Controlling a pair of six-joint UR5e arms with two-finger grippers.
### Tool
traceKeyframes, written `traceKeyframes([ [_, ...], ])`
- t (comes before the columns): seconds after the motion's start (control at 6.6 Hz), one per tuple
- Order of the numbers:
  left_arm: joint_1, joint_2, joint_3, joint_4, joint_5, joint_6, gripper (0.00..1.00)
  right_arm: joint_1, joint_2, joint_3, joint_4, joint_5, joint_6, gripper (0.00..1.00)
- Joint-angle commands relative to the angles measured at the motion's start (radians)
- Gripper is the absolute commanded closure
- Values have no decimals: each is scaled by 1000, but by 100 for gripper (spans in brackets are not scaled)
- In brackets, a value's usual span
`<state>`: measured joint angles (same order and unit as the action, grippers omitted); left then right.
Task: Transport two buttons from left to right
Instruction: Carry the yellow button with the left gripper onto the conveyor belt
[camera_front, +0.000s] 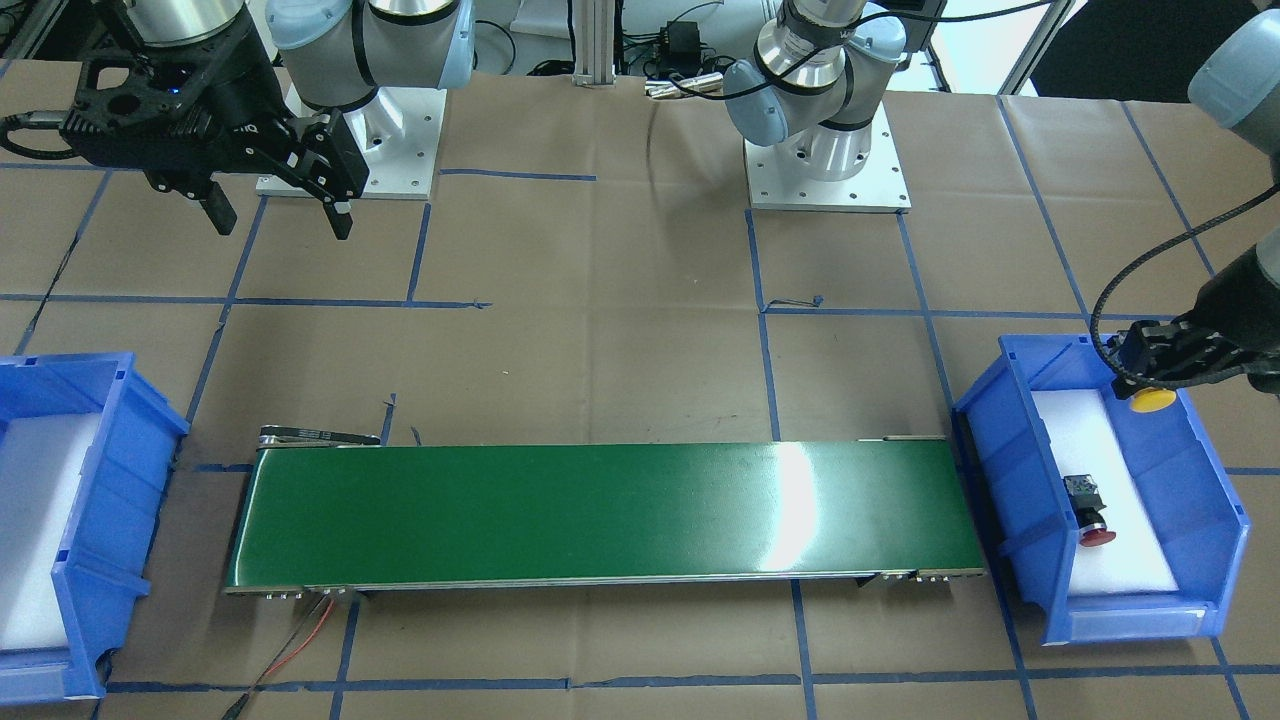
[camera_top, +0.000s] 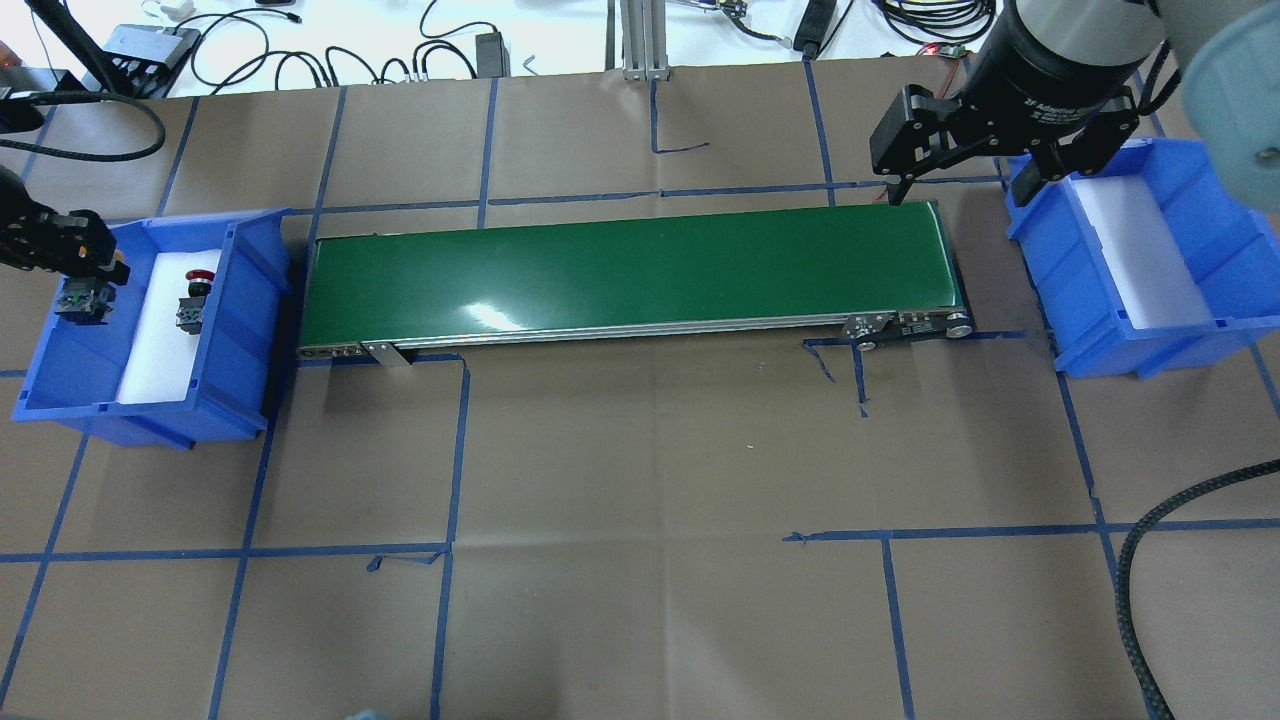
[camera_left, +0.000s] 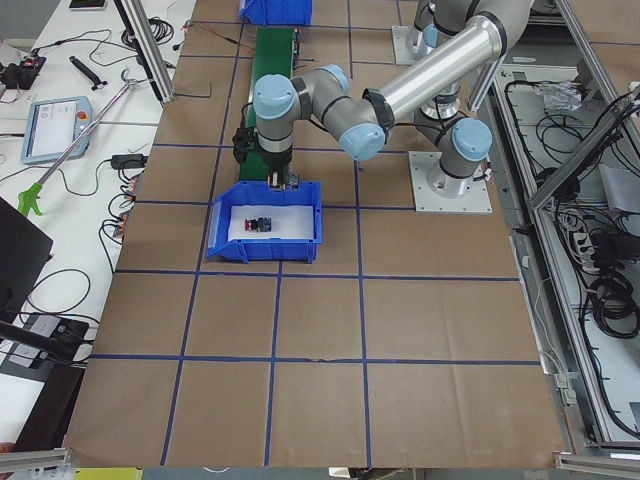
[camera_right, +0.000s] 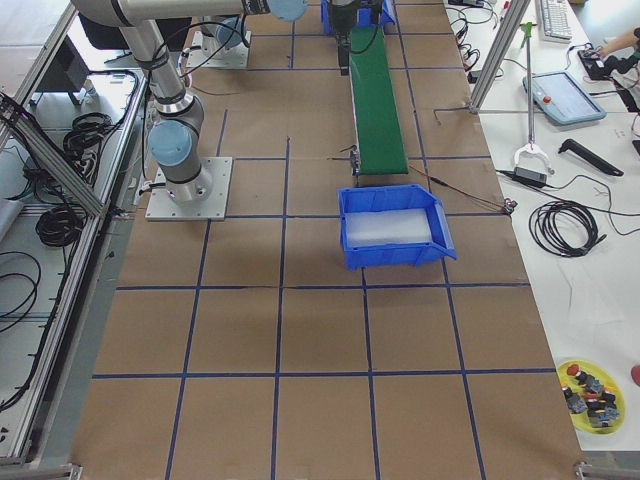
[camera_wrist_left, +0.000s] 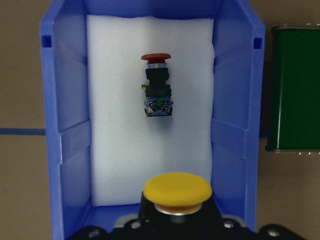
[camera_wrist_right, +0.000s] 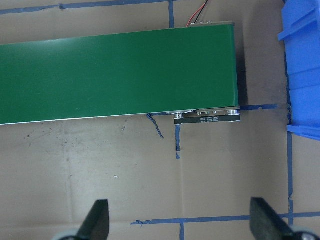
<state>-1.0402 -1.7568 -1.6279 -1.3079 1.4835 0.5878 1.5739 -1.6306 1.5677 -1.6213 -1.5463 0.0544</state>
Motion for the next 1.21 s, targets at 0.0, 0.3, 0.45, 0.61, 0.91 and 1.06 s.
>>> traceKeyframes([
  [0.0,-146,-10,13,15,1,-81,100,0,0,0,0,0,1,0],
  [0.3,-271,-56,10,39,3,-205,100,1,0,0,0,0,4,0],
  [0.45,-315,-94,-6,115,12,-226,100,-3,2,2,0,0,-1,0],
  [0.61,-351,-149,-21,186,65,-229,100,-8,0,0,0,0,-2,0],
  [0.91,-360,-205,-59,247,64,-256,100,-8,0,0,0,2,-2,0],
  [1.06,-360,-219,-88,309,66,-255,100,-8,0,0,0,0,-2,0],
])
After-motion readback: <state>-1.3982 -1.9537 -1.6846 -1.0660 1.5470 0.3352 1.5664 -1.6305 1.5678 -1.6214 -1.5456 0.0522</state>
